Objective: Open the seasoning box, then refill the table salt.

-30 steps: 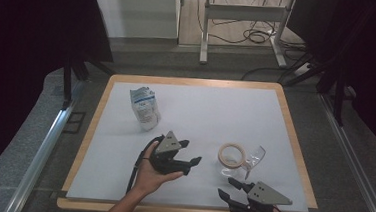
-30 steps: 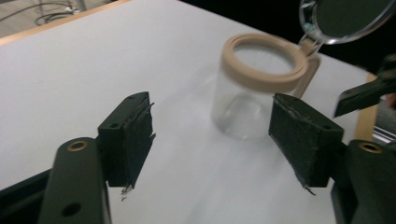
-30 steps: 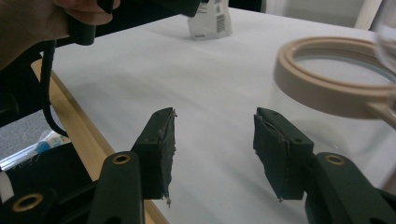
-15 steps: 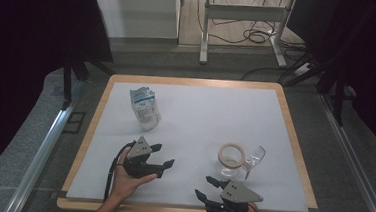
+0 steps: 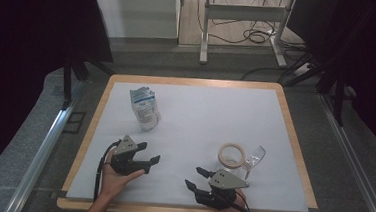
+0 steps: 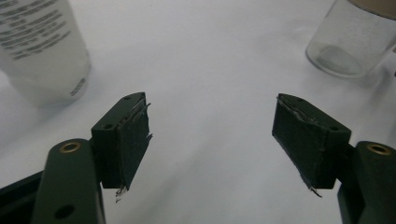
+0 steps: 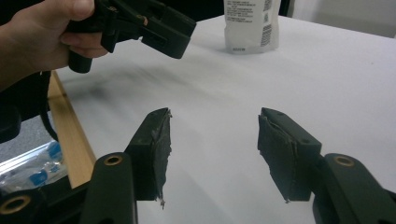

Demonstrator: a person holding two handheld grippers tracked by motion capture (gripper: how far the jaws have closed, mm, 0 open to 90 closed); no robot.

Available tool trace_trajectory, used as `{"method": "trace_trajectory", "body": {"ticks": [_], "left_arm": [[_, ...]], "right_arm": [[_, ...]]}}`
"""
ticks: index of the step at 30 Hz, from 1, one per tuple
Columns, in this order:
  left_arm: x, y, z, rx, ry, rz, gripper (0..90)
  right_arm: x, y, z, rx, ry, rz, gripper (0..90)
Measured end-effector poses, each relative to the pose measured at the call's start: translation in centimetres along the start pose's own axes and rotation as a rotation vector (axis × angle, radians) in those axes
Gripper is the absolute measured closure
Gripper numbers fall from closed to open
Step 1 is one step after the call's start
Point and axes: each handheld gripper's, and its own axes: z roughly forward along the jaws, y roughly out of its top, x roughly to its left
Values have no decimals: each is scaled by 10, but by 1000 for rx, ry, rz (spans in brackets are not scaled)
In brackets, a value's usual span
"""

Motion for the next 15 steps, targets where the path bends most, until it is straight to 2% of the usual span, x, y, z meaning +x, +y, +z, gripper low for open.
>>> {"method": "trace_trajectory", "body": {"ticks": [6, 10, 13, 15], "left_arm": [[13, -1, -9, -24, 45, -25, 273], [25, 0, -13, -37, 70, -42, 273], [35, 2, -15, -48, 85, -72, 276], [40, 5, -15, -51, 104, -74, 279]], "right_arm": [[-1, 0, 6, 10, 6, 0, 437], [-1, 1, 9, 13, 12, 0, 432], [-1, 0, 10, 18, 14, -3, 429], [-1, 0, 11, 20, 12, -4, 428]]}}
